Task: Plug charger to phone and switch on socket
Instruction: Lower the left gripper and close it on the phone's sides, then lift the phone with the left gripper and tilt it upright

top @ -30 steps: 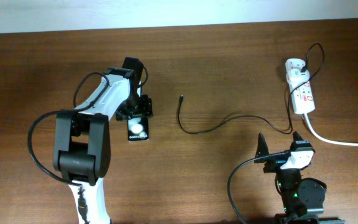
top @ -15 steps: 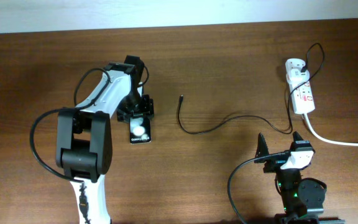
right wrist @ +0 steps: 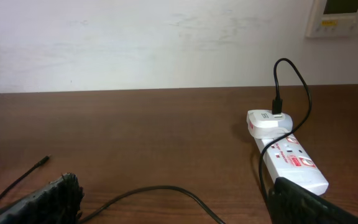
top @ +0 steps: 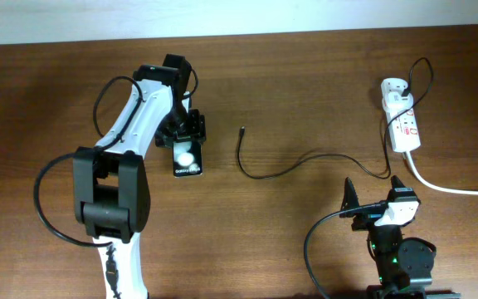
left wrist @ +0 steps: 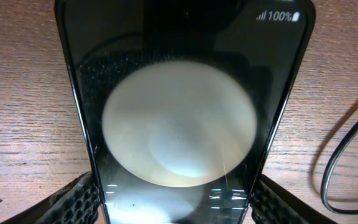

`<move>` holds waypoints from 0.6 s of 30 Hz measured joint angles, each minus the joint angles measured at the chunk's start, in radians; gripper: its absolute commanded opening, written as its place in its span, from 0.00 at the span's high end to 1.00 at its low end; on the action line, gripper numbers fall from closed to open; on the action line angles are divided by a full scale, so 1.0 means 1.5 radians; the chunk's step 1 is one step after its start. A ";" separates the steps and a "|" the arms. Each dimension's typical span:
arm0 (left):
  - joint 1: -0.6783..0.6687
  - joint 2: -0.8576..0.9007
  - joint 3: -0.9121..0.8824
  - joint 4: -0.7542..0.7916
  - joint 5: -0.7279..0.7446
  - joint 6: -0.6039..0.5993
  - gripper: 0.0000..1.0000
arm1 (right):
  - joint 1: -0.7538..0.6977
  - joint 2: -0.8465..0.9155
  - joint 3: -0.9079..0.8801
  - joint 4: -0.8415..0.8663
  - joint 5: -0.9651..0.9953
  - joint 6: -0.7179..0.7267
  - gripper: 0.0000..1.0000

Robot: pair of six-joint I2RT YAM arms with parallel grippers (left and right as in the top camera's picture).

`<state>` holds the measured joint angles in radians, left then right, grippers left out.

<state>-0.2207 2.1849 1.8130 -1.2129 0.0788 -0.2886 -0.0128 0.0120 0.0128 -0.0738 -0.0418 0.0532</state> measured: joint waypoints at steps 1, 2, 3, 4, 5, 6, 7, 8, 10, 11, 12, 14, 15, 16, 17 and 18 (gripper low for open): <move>0.000 0.000 0.002 -0.004 0.001 0.000 0.30 | 0.000 0.000 0.000 0.000 0.000 0.000 0.01; 0.000 0.000 0.002 -0.007 0.004 0.000 0.30 | 0.000 0.000 0.000 0.000 0.000 0.000 0.01; 0.000 0.000 0.002 -0.012 0.010 0.000 0.31 | 0.000 0.000 0.000 0.000 0.000 0.000 0.01; 0.000 0.000 0.003 -0.014 0.014 0.000 0.31 | 0.000 0.000 0.000 0.000 0.000 0.000 0.01; 0.000 0.000 0.005 -0.017 0.017 0.000 0.31 | 0.000 0.000 0.000 0.000 0.000 0.000 0.01; 0.000 0.000 0.009 -0.022 0.020 0.000 0.31 | 0.000 0.000 0.000 0.000 0.000 0.000 0.01; 0.000 0.000 0.015 -0.030 0.022 0.000 0.32 | 0.000 0.000 0.000 0.000 0.000 0.000 0.02; 0.000 0.000 0.024 -0.036 0.025 0.000 0.32 | 0.000 0.000 0.000 0.000 0.000 0.000 0.01; 0.000 0.000 0.038 -0.045 0.027 0.000 0.32 | 0.000 0.000 0.000 0.000 0.000 0.000 0.01; 0.000 0.000 0.047 -0.050 0.028 0.000 0.32 | 0.000 0.000 0.000 0.000 0.000 0.000 0.01; 0.000 0.000 0.055 -0.057 0.028 0.000 0.32 | 0.000 0.000 0.000 0.000 0.000 0.000 0.01; 0.000 0.000 0.071 -0.069 0.031 0.000 0.33 | 0.000 0.000 0.000 0.000 0.000 -0.001 0.01; 0.000 0.000 0.075 -0.073 0.032 0.000 0.33 | 0.000 0.000 0.000 0.000 0.000 0.000 0.02; 0.000 0.000 0.076 -0.077 0.035 0.000 0.33 | 0.000 0.000 0.000 0.000 0.000 -0.001 0.01; 0.000 0.000 0.077 -0.083 0.042 0.000 0.33 | 0.000 0.000 0.000 0.000 0.000 0.000 0.01; 0.000 0.000 0.077 -0.084 0.045 0.000 0.34 | 0.000 0.000 0.000 0.000 0.000 0.000 0.01</move>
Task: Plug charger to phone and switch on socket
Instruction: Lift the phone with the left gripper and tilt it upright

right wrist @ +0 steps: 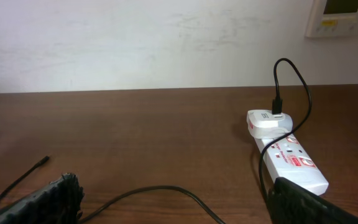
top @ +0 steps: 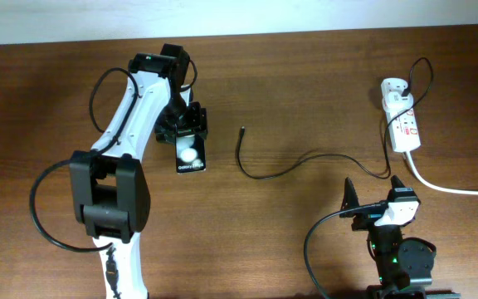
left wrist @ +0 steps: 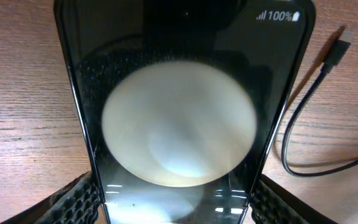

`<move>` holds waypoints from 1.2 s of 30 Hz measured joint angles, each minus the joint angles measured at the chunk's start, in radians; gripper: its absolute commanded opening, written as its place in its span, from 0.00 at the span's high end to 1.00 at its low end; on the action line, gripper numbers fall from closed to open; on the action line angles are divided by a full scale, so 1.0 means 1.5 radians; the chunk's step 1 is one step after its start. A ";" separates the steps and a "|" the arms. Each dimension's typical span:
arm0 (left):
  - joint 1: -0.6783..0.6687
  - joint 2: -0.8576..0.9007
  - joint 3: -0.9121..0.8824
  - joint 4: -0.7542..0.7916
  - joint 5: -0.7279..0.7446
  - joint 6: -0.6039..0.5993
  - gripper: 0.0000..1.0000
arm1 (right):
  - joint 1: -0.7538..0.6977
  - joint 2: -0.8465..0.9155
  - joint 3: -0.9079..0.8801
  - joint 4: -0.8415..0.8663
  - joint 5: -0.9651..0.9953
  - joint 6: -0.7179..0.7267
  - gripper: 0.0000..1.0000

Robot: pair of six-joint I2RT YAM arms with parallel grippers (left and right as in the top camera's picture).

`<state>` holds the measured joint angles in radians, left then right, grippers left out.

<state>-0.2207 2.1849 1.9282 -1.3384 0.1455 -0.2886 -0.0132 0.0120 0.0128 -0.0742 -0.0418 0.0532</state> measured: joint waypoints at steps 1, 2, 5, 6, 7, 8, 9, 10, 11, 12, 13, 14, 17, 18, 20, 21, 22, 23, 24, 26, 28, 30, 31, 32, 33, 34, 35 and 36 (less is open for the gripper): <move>0.000 0.000 0.000 -0.003 0.005 0.000 0.34 | 0.000 0.000 0.000 0.000 0.000 -0.001 0.01; 0.000 0.000 0.000 -0.005 0.008 0.000 0.34 | 0.000 0.000 0.000 0.000 0.000 0.000 0.01; 0.000 0.000 0.002 -0.014 0.021 0.000 0.35 | 0.000 0.000 0.000 0.000 0.000 0.000 0.02; 0.000 0.000 0.004 -0.020 0.028 0.000 0.35 | 0.000 0.000 0.000 0.000 0.000 0.000 0.01; 0.000 0.000 0.006 -0.023 0.033 0.000 0.36 | 0.000 0.000 0.000 0.000 0.000 0.000 0.01; 0.000 0.000 0.008 -0.025 0.036 0.000 0.35 | 0.000 0.000 0.000 0.000 0.000 0.000 0.01; 0.000 0.000 0.009 -0.027 0.041 0.000 0.35 | 0.000 0.000 0.000 0.000 0.000 0.000 0.01; 0.000 0.000 0.009 -0.029 0.046 0.000 0.36 | 0.000 0.000 0.000 0.000 0.000 0.000 0.01; 0.000 0.000 0.009 -0.031 0.052 0.000 0.36 | 0.000 0.000 0.000 0.000 0.000 0.000 0.01; 0.000 0.000 0.009 -0.031 0.058 0.000 0.36 | 0.000 0.000 0.000 0.000 0.000 0.000 0.01; 0.000 0.000 0.009 -0.031 0.067 0.000 0.36 | 0.000 0.000 0.000 0.000 0.000 0.001 0.01; 0.000 0.000 0.009 -0.031 0.073 0.000 0.36 | 0.000 0.000 0.000 0.000 0.000 0.000 0.01; 0.000 0.000 0.009 -0.032 0.094 0.000 0.36 | 0.000 0.000 0.000 0.000 0.000 0.000 0.01; 0.000 0.000 0.009 -0.032 0.104 0.000 0.36 | 0.000 0.000 0.000 0.000 0.000 0.000 0.01; 0.000 0.000 0.009 -0.033 0.123 0.000 0.37 | 0.000 0.000 0.000 0.000 0.000 0.000 0.01; 0.000 0.000 0.009 -0.033 0.130 0.000 0.37 | 0.000 0.000 0.000 0.000 0.000 0.000 0.01; 0.000 0.000 0.009 -0.033 0.139 0.000 0.37 | 0.000 0.000 0.000 0.000 0.000 0.000 0.01; 0.000 0.000 0.009 -0.033 0.146 0.000 0.38 | 0.000 0.000 0.000 0.000 0.000 0.000 0.01; 0.000 0.000 0.009 -0.033 0.161 0.000 0.39 | 0.000 0.000 0.000 0.000 0.000 0.000 0.01; 0.002 0.000 0.009 -0.033 0.201 0.000 0.44 | 0.000 0.000 0.000 0.000 0.000 0.000 0.01; 0.012 0.000 0.009 -0.033 0.244 0.000 0.46 | 0.000 0.000 0.000 0.000 0.000 0.000 0.01; 0.026 0.000 0.009 -0.032 0.281 0.000 0.45 | 0.000 0.000 0.000 0.000 0.000 0.000 0.01; 0.034 0.000 0.009 -0.032 0.301 0.000 0.45 | 0.000 0.000 0.000 0.000 0.000 0.000 0.02; 0.039 0.000 0.009 -0.031 0.314 0.000 0.44 | 0.000 0.000 0.000 0.000 0.000 0.000 0.01; 0.044 0.000 0.009 -0.031 0.337 0.000 0.44 | 0.000 0.000 0.000 0.000 0.000 0.000 0.01; 0.046 0.000 0.009 -0.031 0.350 0.000 0.44 | 0.000 0.000 0.000 0.000 0.000 0.000 0.01; 0.047 0.000 0.009 -0.031 0.369 0.000 0.51 | 0.000 0.000 0.000 0.000 0.000 0.000 0.01; 0.047 0.000 0.009 -0.031 0.393 0.000 0.68 | 0.000 0.000 0.000 0.000 0.000 0.000 0.01</move>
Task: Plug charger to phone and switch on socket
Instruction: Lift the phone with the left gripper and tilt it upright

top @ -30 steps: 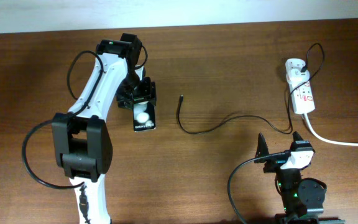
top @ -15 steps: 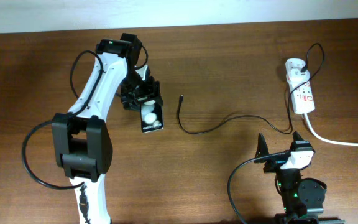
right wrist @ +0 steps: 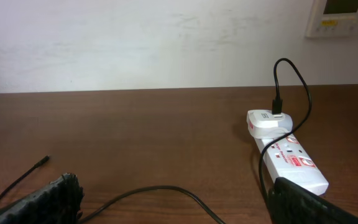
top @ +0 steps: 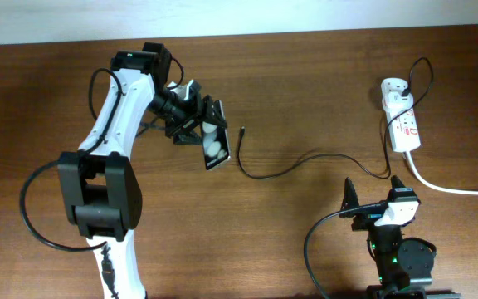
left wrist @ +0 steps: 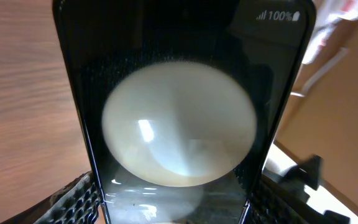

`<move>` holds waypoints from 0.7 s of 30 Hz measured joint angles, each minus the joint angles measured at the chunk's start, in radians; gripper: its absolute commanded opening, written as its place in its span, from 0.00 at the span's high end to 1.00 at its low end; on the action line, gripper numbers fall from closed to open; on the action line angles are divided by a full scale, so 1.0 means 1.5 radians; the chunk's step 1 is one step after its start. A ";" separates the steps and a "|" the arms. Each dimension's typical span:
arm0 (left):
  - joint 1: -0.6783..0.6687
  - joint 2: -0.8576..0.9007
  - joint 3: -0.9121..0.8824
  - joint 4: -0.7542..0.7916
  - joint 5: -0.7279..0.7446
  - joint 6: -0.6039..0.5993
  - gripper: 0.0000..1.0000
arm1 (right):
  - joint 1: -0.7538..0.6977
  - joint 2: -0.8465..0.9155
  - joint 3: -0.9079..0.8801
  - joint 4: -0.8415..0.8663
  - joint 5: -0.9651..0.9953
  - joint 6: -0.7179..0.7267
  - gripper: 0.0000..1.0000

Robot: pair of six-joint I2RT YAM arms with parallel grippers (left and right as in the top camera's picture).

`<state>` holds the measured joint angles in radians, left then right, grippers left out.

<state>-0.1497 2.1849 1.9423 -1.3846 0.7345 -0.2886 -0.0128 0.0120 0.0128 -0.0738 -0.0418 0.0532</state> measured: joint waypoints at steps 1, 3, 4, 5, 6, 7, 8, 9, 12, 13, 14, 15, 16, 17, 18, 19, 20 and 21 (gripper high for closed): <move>0.000 0.000 0.000 0.000 0.027 0.000 0.71 | 0.000 0.000 0.000 0.000 0.000 0.000 0.01; 0.000 0.000 0.000 0.000 0.078 0.000 0.71 | 0.000 0.000 0.000 0.000 0.000 0.000 0.01; 0.001 0.000 0.000 0.000 0.089 0.000 0.71 | 0.000 0.000 0.000 0.000 0.000 0.000 0.01; 0.001 0.000 0.000 0.000 0.096 0.000 0.71 | 0.000 0.000 0.000 0.000 0.000 0.000 0.01; 0.001 0.000 0.000 -0.002 0.101 -0.001 0.71 | 0.000 0.000 0.000 0.000 0.000 0.000 0.01; 0.001 0.000 0.000 -0.006 0.106 -0.008 0.71 | 0.000 0.000 0.000 0.000 0.000 0.000 0.01; 0.001 0.000 0.000 -0.009 0.109 -0.015 0.71 | 0.000 0.000 0.000 0.000 0.000 0.000 0.01; 0.001 0.000 0.000 -0.010 0.112 -0.023 0.71 | 0.000 0.000 0.000 0.000 0.000 0.000 0.01; 0.001 0.000 0.000 -0.020 0.117 -0.035 0.71 | 0.000 0.000 0.000 0.000 0.000 0.000 0.01; 0.001 0.000 0.000 -0.020 0.117 -0.035 0.71 | 0.000 0.000 0.000 0.000 0.000 0.000 0.01; 0.001 0.000 0.000 -0.025 0.117 -0.036 0.70 | 0.000 0.000 0.000 0.000 0.000 0.000 0.01; 0.001 0.000 0.000 -0.030 0.117 -0.036 0.70 | 0.000 0.000 0.000 0.000 0.000 0.000 0.01; 0.001 0.000 0.000 -0.035 0.117 -0.036 0.70 | 0.000 0.000 0.000 0.000 0.000 0.000 0.01; 0.001 0.000 0.000 -0.041 0.117 -0.036 0.69 | 0.000 0.000 0.000 0.000 0.000 0.000 0.01; 0.001 0.000 0.000 -0.048 0.119 -0.037 0.69 | 0.000 0.000 0.000 0.000 0.000 0.000 0.01; 0.001 0.000 0.000 -0.056 0.126 -0.038 0.70 | 0.000 0.000 0.000 0.000 0.000 0.000 0.01; 0.001 0.000 0.000 -0.062 0.136 -0.038 0.70 | 0.000 0.000 0.000 0.000 0.000 0.000 0.01; 0.001 0.000 0.000 -0.064 0.147 -0.038 0.70 | 0.000 0.000 0.000 0.000 0.000 0.000 0.01</move>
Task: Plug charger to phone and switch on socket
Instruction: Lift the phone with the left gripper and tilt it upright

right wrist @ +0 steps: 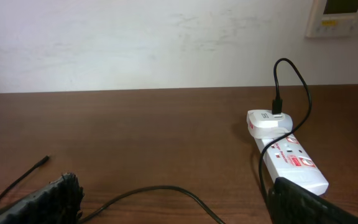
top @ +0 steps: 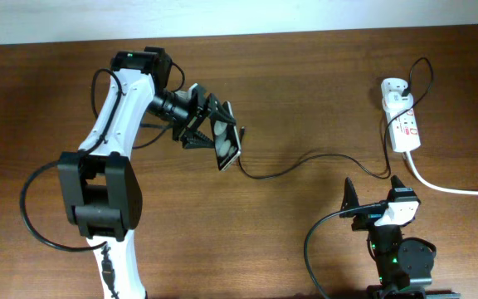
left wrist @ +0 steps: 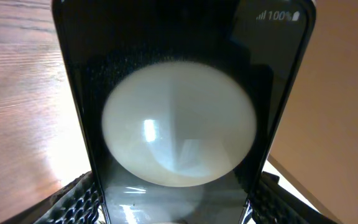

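Observation:
My left gripper (top: 213,129) is shut on a black phone (top: 227,144) with a lit white circle on its screen, and holds it tilted above the table. In the left wrist view the phone (left wrist: 179,118) fills the frame between the ribbed fingers (left wrist: 78,200). The black charger cable (top: 305,159) runs across the table to a white adapter (top: 392,86) plugged into a white power strip (top: 404,124). Its free plug end (right wrist: 44,160) lies on the wood, and overhead it sits right at the phone's edge. My right gripper (top: 377,198) rests open near the front edge, its fingers (right wrist: 50,198) either side of the cable (right wrist: 160,190).
The power strip (right wrist: 291,163) has a white lead (top: 455,188) that runs off the right edge. A pale wall (right wrist: 166,43) stands behind the brown wooden table (top: 322,75). The left arm's own black cable loops near its base (top: 40,208).
My left gripper has moved a little to the right with the phone and tilted it more steeply. The phone now hangs over the cable's free end. The right arm has not moved.
The phone first lay flat on the left of the table with my left gripper shut on it. It then sat slightly further right, still flat. Later it was held off the table and tilted near the cable's end, and now hangs right at that end.

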`<move>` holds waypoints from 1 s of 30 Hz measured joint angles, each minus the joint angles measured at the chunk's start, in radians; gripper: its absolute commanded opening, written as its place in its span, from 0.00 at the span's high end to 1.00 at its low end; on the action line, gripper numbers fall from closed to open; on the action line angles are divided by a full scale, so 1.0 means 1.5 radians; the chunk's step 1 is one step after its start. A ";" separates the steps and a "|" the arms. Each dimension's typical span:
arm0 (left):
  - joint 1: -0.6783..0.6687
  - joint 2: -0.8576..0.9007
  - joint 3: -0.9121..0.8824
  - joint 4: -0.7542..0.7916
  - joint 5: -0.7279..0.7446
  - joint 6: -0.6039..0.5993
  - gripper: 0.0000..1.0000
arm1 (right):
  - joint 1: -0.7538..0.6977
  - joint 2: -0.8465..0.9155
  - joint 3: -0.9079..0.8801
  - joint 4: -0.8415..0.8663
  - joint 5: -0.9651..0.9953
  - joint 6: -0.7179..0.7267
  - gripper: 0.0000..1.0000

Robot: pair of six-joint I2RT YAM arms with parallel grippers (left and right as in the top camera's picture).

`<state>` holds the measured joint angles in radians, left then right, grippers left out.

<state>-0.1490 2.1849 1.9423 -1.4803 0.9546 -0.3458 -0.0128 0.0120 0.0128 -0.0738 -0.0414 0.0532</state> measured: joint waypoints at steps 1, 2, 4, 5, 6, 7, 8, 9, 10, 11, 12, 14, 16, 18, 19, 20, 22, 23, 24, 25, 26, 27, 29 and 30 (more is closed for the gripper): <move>0.000 0.000 0.000 -0.001 0.006 0.000 0.71 | 0.000 0.000 0.000 0.000 0.000 0.000 0.01; 0.000 0.000 0.000 -0.006 0.030 0.000 0.71 | 0.000 0.000 0.000 0.000 0.000 0.000 0.01; 0.000 0.000 0.000 -0.007 0.053 -0.002 0.71 | 0.000 0.000 0.000 0.000 0.000 0.000 0.01; 0.000 0.000 0.000 -0.009 0.072 -0.002 0.70 | 0.000 0.000 0.000 0.000 0.000 0.000 0.01; 0.000 0.000 0.000 -0.009 0.087 -0.002 0.70 | 0.000 0.000 0.000 0.000 0.000 0.000 0.01; 0.000 0.000 0.000 -0.010 0.105 -0.002 0.70 | 0.000 0.000 0.000 0.000 0.000 0.000 0.01; 0.000 0.000 0.000 -0.010 0.116 -0.007 0.71 | 0.000 0.000 0.000 0.000 0.000 0.000 0.01; 0.000 0.000 0.000 -0.010 0.126 -0.014 0.71 | 0.000 0.000 0.000 0.000 0.000 0.000 0.01; 0.000 0.000 0.000 -0.010 0.131 -0.023 0.71 | 0.000 0.000 0.000 0.000 0.000 0.000 0.01; 0.000 0.000 0.000 -0.010 0.135 -0.033 0.71 | 0.000 0.000 0.000 0.000 0.000 0.000 0.01; 0.000 0.000 0.000 -0.010 0.137 -0.043 0.72 | 0.000 0.000 0.000 0.000 0.000 0.000 0.01; 0.000 0.000 0.000 -0.010 0.143 -0.057 0.72 | 0.000 0.000 0.000 0.000 0.000 0.000 0.02; 0.000 0.000 0.000 -0.010 0.154 -0.065 0.72 | 0.000 0.000 0.000 0.000 0.000 0.000 0.01; 0.000 0.000 0.000 -0.010 0.172 -0.069 0.73 | 0.000 0.000 0.000 0.000 0.000 0.000 0.01; 0.000 0.000 0.000 -0.010 0.181 -0.072 0.73 | 0.000 0.000 0.000 0.000 0.000 0.000 0.01; 0.000 0.000 0.000 -0.010 0.187 -0.075 0.73 | 0.000 0.000 0.000 0.000 0.000 0.000 0.01; 0.000 0.000 0.000 -0.010 0.195 -0.081 0.73 | 0.000 0.000 0.000 0.000 0.000 0.000 0.01; 0.000 0.000 0.000 -0.010 0.199 -0.084 0.73 | 0.000 0.000 0.000 0.000 0.000 0.000 0.01; 0.000 0.000 0.000 -0.010 0.202 -0.088 0.73 | 0.000 0.000 0.000 0.000 0.000 0.000 0.01; 0.000 0.000 0.000 -0.010 0.203 -0.095 0.73 | 0.000 0.000 0.000 0.000 0.000 0.000 0.01; 0.000 0.000 0.000 -0.010 0.204 -0.102 0.74 | 0.000 0.000 0.000 0.000 0.000 0.000 0.01; 0.000 0.000 0.000 -0.010 0.205 -0.112 0.74 | 0.000 0.000 0.000 0.000 0.000 0.000 0.01; 0.000 0.000 0.000 -0.010 0.208 -0.135 0.75 | 0.000 0.000 0.000 0.000 0.000 0.000 0.01; 0.000 0.000 0.000 -0.010 0.208 -0.143 0.76 | 0.000 0.000 0.000 0.000 0.000 0.000 0.01</move>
<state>-0.1490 2.1849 1.9423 -1.4960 1.2671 -0.5606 -0.0128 0.0120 0.0128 -0.0742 -0.0418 0.0528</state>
